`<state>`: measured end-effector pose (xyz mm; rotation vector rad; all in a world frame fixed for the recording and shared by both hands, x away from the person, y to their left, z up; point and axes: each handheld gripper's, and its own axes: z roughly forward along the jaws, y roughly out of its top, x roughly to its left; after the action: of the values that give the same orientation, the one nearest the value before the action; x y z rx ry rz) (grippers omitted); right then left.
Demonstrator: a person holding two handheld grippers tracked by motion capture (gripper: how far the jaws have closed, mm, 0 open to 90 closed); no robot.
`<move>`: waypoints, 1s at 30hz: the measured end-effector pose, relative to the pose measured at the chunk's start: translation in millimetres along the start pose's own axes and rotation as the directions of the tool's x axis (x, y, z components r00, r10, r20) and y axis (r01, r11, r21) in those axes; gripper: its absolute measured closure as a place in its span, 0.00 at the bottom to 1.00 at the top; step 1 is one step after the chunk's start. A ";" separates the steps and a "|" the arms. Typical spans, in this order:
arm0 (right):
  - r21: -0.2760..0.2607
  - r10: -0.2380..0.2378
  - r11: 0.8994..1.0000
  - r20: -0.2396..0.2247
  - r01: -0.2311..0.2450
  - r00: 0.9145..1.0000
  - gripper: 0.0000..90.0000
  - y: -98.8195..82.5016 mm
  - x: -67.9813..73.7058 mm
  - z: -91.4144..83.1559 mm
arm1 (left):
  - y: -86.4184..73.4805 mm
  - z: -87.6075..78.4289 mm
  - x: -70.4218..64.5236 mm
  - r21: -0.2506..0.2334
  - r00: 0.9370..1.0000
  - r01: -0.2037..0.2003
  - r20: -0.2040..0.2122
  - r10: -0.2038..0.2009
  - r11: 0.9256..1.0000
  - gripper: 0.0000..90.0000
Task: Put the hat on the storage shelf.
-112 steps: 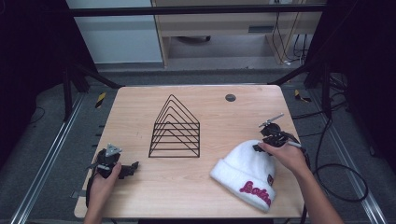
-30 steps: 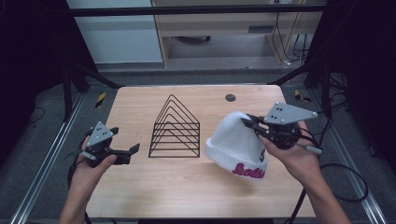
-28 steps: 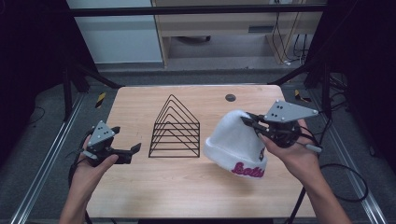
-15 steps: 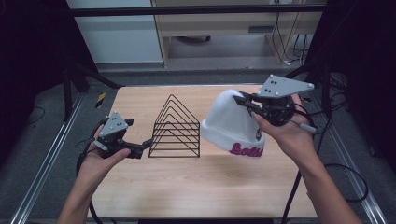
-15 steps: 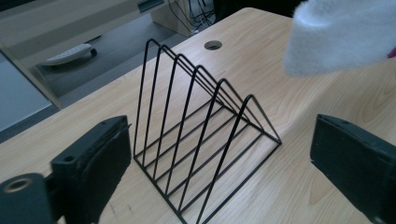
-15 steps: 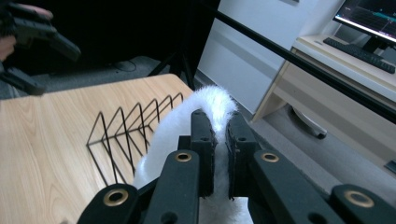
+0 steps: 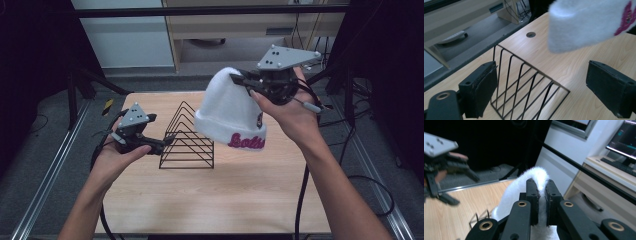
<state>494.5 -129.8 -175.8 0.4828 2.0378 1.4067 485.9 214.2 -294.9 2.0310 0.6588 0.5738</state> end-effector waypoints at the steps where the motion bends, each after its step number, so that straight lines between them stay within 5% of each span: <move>1: -0.006 -0.001 1.000 -0.007 0.001 1.000 0.94 4.0 0.2 3.2 | 2.5 1.7 0.0 -0.003 1.000 -0.002 0.008 0.002 1.000 0.11; 10: -0.044 0.000 0.999 -0.051 -0.002 0.999 0.94 24.5 6.5 27.7 | 16.2 19.0 2.3 -0.014 0.999 0.020 0.040 -0.019 1.000 0.12; 21: -0.077 0.022 0.997 -0.096 -0.029 0.995 0.94 32.7 10.1 35.4 | 21.5 28.3 6.2 -0.021 0.996 0.055 0.071 -0.054 0.998 0.16; 29: -0.082 0.019 0.996 -0.111 -0.028 0.994 0.94 32.9 11.7 35.9 | 27.0 34.8 9.5 -0.009 0.992 0.068 0.108 -0.067 0.998 0.44; 30: -0.078 0.015 0.997 -0.113 -0.024 0.994 0.94 32.6 11.6 36.1 | 28.9 35.4 9.0 0.000 0.994 0.058 0.095 -0.058 0.998 0.60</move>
<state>508.3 -85.3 -157.7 0.3986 2.0608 1.5512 521.2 185.1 -286.2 2.0166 0.6567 0.4409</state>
